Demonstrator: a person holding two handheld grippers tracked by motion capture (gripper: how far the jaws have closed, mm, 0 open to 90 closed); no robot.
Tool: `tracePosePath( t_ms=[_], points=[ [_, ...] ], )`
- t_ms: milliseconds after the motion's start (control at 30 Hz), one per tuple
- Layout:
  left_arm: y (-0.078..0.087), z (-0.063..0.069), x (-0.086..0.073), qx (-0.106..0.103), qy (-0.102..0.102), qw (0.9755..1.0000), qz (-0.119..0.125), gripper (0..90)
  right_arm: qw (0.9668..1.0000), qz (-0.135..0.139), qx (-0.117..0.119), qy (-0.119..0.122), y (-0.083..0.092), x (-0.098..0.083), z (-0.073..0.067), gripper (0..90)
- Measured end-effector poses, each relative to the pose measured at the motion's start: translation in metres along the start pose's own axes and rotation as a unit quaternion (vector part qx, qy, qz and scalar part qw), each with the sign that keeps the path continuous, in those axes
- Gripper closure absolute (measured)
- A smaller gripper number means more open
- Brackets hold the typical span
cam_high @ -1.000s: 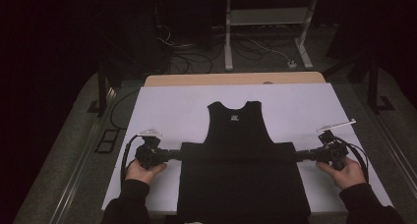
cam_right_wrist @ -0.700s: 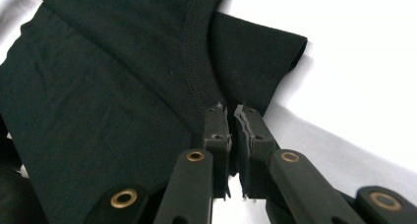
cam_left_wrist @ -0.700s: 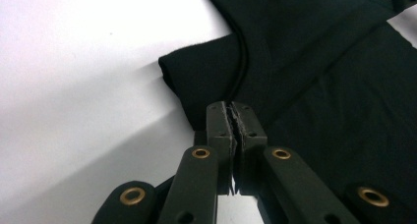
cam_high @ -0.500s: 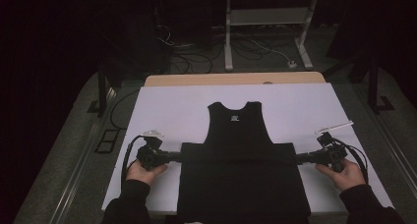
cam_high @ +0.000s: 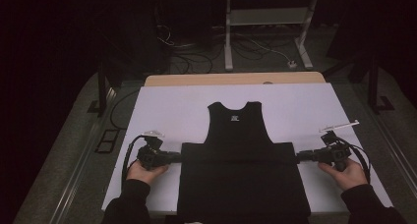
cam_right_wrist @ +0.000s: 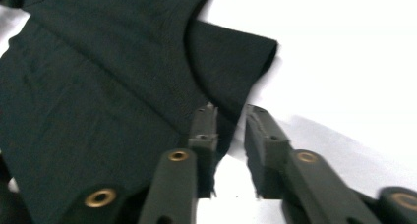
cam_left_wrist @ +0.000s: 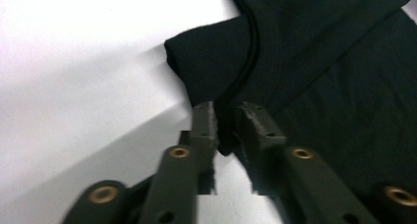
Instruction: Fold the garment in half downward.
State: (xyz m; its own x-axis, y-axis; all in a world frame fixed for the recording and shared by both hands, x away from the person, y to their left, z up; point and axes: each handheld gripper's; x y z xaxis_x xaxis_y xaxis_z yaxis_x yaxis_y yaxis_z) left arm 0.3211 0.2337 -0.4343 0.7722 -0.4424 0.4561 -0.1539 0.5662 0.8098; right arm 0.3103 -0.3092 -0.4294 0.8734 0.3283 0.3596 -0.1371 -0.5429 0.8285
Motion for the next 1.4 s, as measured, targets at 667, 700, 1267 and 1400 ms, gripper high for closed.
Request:
tracePosePath(
  t_ms=[667, 700, 1267, 1400],
  points=[
    [0.009, 0.002, 0.005, 0.036, 0.009, 0.9983, 0.045, 15.8, 0.9980, 0.055, -0.028, 0.010, 0.008, 0.002, 0.003, 17.1],
    [0.009, 0.002, 0.005, 0.036, 0.009, 0.9983, 0.045, 13.9, 0.9980, 0.055, -0.028, 0.010, 0.008, 0.002, 0.003, 17.1],
    [0.011, 0.004, 0.019, 0.046, -0.020, 0.9972, 0.055, 0.0, 0.9963, 0.072, -0.040, 0.023, 0.015, 0.014, 0.002, 0.0],
    [0.016, 0.005, 0.029, 0.051, -0.027, 0.9959, 0.070, 0.0, 0.9957, 0.079, -0.042, 0.024, 0.018, 0.023, 0.004, 0.0]
  ],
)
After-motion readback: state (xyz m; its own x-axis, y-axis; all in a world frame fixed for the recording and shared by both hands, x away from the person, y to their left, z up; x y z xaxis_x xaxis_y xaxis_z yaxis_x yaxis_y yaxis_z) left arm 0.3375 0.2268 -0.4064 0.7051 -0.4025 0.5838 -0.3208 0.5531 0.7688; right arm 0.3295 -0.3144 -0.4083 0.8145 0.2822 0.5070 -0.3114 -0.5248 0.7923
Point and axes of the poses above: each handheld gripper's, and its own axes: y roughly backward along the jaws, x roughly out of its top, z roughly to its right, and after that the axes turned 11 degrees about -z, right-handed
